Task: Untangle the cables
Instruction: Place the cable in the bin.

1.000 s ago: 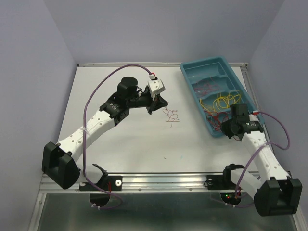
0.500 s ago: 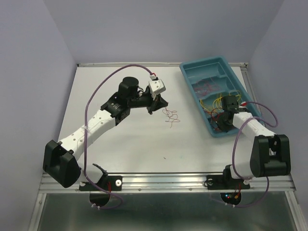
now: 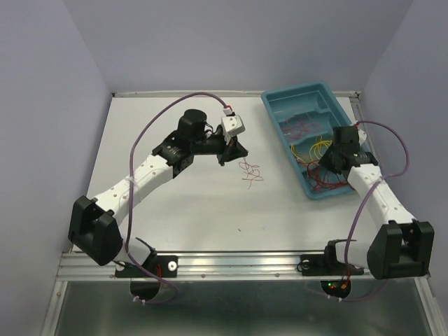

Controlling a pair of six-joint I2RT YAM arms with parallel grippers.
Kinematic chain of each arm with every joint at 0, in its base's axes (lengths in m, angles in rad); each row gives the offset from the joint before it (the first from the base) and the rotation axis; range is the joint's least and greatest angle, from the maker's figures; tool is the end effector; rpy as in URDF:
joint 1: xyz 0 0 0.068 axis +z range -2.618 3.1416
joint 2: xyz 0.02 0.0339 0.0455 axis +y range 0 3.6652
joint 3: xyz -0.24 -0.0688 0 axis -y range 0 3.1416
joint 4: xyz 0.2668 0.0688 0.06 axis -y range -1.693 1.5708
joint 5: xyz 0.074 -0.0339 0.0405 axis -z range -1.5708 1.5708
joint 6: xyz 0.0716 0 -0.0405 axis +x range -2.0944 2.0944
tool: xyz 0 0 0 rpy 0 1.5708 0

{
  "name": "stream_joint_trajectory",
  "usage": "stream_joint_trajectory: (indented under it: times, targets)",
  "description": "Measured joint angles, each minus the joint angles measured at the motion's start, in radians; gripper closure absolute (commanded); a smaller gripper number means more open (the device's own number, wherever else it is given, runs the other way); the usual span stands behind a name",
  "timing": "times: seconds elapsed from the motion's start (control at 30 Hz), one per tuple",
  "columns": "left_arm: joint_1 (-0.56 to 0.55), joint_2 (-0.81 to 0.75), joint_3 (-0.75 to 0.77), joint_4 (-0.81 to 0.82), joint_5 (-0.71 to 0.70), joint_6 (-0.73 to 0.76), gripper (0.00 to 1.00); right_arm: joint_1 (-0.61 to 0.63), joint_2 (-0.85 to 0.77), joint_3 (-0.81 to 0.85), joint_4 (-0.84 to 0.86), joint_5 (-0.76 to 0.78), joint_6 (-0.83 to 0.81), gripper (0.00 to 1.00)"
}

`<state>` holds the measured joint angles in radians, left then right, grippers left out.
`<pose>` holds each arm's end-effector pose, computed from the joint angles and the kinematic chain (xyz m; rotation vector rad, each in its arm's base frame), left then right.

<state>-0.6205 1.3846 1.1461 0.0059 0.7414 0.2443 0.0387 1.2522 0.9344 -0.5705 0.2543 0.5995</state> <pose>0.2749 -0.2559 0.3154 1.2264 1.3688 -0.9305 0.3079 -0.0061 0.2038 0.7747 2.2933 -0.0241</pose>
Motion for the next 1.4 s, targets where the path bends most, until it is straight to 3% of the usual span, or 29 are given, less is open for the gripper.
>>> stream_joint_trajectory:
  times: [0.03, 0.07, 0.23, 0.43, 0.53, 0.87, 1.07, 1.33, 1.37, 1.4]
  targets:
    - [0.000, 0.014, 0.018, -0.003, 0.014, -0.003, 1.00, 0.000, -0.024, 0.005, 0.000, -0.006, -0.024, 0.53]
    - [-0.001, 0.031, 0.041, -0.003, 0.028, -0.007, 1.00, 0.000, -0.051, 0.011, -0.001, -0.014, -0.037, 0.47]
    - [-0.025, 0.108, 0.167, 0.008, 0.083, -0.040, 1.00, 0.000, -0.142, 0.056, 0.004, -0.065, -0.085, 0.34]
    - [-0.114, 0.200, 0.367, 0.045, 0.148, -0.114, 1.00, 0.000, -0.230, 0.066, 0.002, -0.045, -0.088, 0.29]
    - [-0.159, 0.261, 0.477, 0.061, 0.170, -0.144, 1.00, 0.000, -0.276, 0.078, -0.002, 0.042, -0.076, 0.25]
    - [-0.245, 0.579, 0.806, 0.211, 0.218, -0.341, 1.00, 0.000, -0.389, 0.152, -0.004, 0.311, -0.050, 0.25]
    - [-0.288, 0.763, 0.844, 0.264, 0.180, -0.415, 1.00, 0.000, -0.496, 0.152, -0.006, 0.410, -0.042, 0.25]
    - [-0.338, 0.940, 0.853, 0.291, 0.077, -0.401, 0.99, 0.000, -0.643, 0.152, -0.005, 0.465, -0.041, 0.25]
    - [-0.340, 0.958, 0.860, 0.289, 0.063, -0.395, 0.98, 0.000, -0.651, 0.152, -0.005, 0.468, -0.041, 0.25]
    - [-0.341, 0.969, 0.865, 0.288, 0.050, -0.389, 0.90, 0.000, -0.652, 0.152, -0.005, 0.469, -0.042, 0.25]
